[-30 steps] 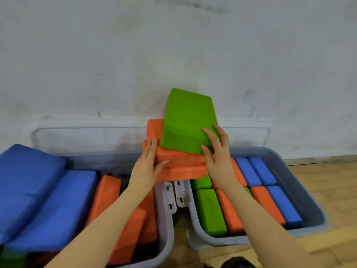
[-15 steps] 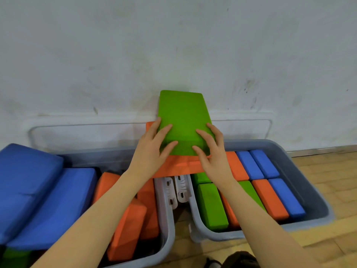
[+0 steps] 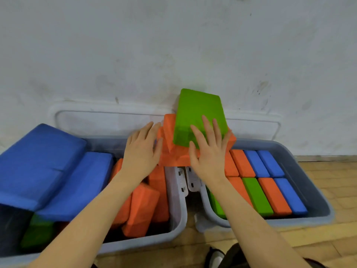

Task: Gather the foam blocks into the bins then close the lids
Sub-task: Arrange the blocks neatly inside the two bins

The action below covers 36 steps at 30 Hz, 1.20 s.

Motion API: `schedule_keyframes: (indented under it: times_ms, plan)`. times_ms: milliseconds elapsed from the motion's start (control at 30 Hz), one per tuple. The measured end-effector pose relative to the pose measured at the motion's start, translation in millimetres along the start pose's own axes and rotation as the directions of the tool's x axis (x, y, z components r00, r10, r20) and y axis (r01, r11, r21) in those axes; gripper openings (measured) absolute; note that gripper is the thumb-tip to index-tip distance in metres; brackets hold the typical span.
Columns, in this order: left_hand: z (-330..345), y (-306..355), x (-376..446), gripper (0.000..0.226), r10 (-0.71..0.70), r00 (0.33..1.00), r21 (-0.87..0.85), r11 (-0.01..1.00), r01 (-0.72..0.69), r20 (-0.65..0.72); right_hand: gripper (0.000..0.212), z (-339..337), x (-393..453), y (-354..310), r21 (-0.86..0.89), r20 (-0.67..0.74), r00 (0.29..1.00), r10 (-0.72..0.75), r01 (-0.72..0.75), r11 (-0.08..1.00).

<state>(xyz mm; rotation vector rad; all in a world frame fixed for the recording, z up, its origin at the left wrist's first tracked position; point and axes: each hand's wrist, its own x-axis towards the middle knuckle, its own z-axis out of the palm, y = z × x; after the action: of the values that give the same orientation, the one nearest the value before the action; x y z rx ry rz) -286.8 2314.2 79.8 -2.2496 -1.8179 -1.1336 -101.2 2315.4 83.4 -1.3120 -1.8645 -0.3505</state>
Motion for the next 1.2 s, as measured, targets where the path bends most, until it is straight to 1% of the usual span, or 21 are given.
schedule_keyframes:
  times_ms: [67,167,233,300,367,433,500,533,567,633,700,767,833,867,900,967,1000,1033,1067,1100,1200]
  plan:
    - [-9.0,-21.2,-14.8,0.051,-0.011,0.999,0.044,0.999,0.01,0.032,0.041,9.9,-5.8,-22.0,0.026,-0.004,1.0,-0.026,0.026,0.999]
    - [-14.8,-48.4,-41.1,0.05,-0.041,0.995,0.136,0.99,0.028,0.093,0.04,28.1,-22.2,-52.7,0.199,0.081,0.986,-0.144,0.125,0.972]
    - [-14.8,-64.7,-62.9,0.051,-0.103,0.985,0.166,0.983,0.079,0.139,0.038,48.8,-41.8,-68.7,0.274,0.213,0.964,-0.159,0.097,0.957]
    - [-11.8,-81.7,-88.8,0.057,-0.187,0.952,0.155,0.976,0.152,0.242,0.04,70.2,-63.0,-79.2,0.28,0.395,0.912,-0.113,-0.002,0.96]
    - [-4.5,-98.2,-114.6,0.069,-0.271,0.875,0.189,0.959,0.21,0.402,0.047,90.3,-83.5,-81.1,0.19,0.604,0.796,-0.047,-0.086,0.978]
    - [3.3,-112.7,-136.1,0.075,-0.292,0.81,0.249,0.95,0.187,0.508,0.056,105.9,-100.9,-75.5,0.033,0.787,0.614,0.059,-0.137,0.99]
    - [9.8,-122.7,-150.5,0.074,-0.289,0.764,0.3,0.945,0.131,0.576,0.065,117.0,-112.7,-71.5,-0.082,0.879,0.454,0.146,-0.157,0.984]
    - [12.7,-125.1,-154.0,0.076,-0.282,0.744,0.318,0.943,0.099,0.606,0.066,119.3,-115.4,-70.8,-0.095,0.895,0.413,0.167,-0.188,0.978]
    - [15.5,-127.0,-156.4,0.08,-0.282,0.722,0.333,0.94,0.076,0.632,0.066,121.3,-117.7,-70.5,-0.077,0.904,0.395,0.167,-0.232,0.97]
    - [20.9,-130.1,-157.1,0.09,-0.289,0.691,0.371,0.928,0.032,0.663,0.066,124.7,-121.1,-68.0,-0.008,0.902,0.413,0.129,-0.282,0.959]
    - [24.8,-135.6,-156.3,0.099,-0.269,0.692,0.401,0.915,-0.034,0.67,0.069,126.1,-125.6,-60.9,0.03,0.899,0.425,0.104,-0.297,0.955]
    - [28.6,-141.9,-156.4,0.109,-0.226,0.702,0.391,0.917,-0.08,0.675,0.076,127.6,-129.6,-55.1,0.031,0.914,0.39,0.11,-0.338,0.941]
    - [30.4,-146.0,-156.9,0.11,-0.183,0.706,0.37,0.921,-0.119,0.684,0.08,128.9,-133.1,-54.6,0.045,0.92,0.377,0.11,-0.38,0.924]
    - [30.8,-148.0,-157.6,0.105,-0.164,0.71,0.343,0.932,-0.116,0.684,0.078,128.9,-133.2,-56.4,0.063,0.909,0.403,0.109,-0.391,0.918]
    - [29.7,-148.8,-158.5,0.096,-0.154,0.722,0.299,0.951,-0.077,0.675,0.074,127.3,-131.9,-59.0,0.082,0.886,0.45,0.108,-0.382,0.921]
    - [24.3,-149.8,-156.5,0.077,-0.174,0.787,0.206,0.977,0.061,0.592,0.061,121.9,-126.8,-66.6,0.119,0.802,0.592,0.084,-0.295,0.948]
    - [21.5,-149.9,-153.7,0.072,-0.188,0.823,0.167,0.979,0.115,0.536,0.055,119.7,-124.6,-70.0,0.135,0.748,0.66,0.071,-0.257,0.957]
    - [17.7,-148.1,-149.0,0.07,-0.207,0.846,0.125,0.978,0.167,0.492,0.051,117.5,-122.7,-72.9,0.144,0.707,0.703,0.073,-0.245,0.959]
    - [15.0,-147.6,-145.0,0.07,-0.229,0.859,0.089,0.973,0.212,0.458,0.049,115.9,-120.6,-74.9,0.148,0.686,0.723,0.083,-0.251,0.956]
    - [12.4,-148.1,-141.1,0.071,-0.23,0.867,0.07,0.972,0.222,0.442,0.049,115.7,-119.4,-75.3,0.149,0.681,0.727,0.093,-0.262,0.954]
    - [10.5,-148.8,-130.3,0.06,-0.197,0.916,0.087,0.98,0.178,0.35,0.05,118.5,-117.7,-74.3,0.162,0.667,0.734,0.126,-0.308,0.938]
